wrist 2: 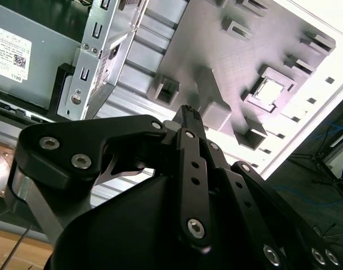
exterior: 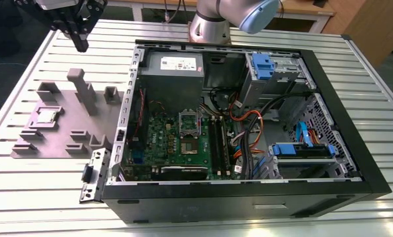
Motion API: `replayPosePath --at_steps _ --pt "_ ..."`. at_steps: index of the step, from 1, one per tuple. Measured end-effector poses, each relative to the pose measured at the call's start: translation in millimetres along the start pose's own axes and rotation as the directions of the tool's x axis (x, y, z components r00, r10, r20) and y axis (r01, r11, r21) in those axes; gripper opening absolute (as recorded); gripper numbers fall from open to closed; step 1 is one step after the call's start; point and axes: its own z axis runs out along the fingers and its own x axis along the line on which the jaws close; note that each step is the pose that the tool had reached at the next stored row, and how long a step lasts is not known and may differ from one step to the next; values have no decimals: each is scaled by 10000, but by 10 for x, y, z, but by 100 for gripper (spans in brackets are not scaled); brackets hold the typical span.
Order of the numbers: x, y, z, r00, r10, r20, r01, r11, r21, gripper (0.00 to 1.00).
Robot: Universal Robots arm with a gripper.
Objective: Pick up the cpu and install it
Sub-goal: 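Reach for the cpu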
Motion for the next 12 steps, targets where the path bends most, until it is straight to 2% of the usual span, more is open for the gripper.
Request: replayPosePath --at_steps 7,12 --pt "20 -1 0 10000 1 0 -1 10000 0 11" --pt "85 -7 1 10000 0 0 0 10000 0 11"
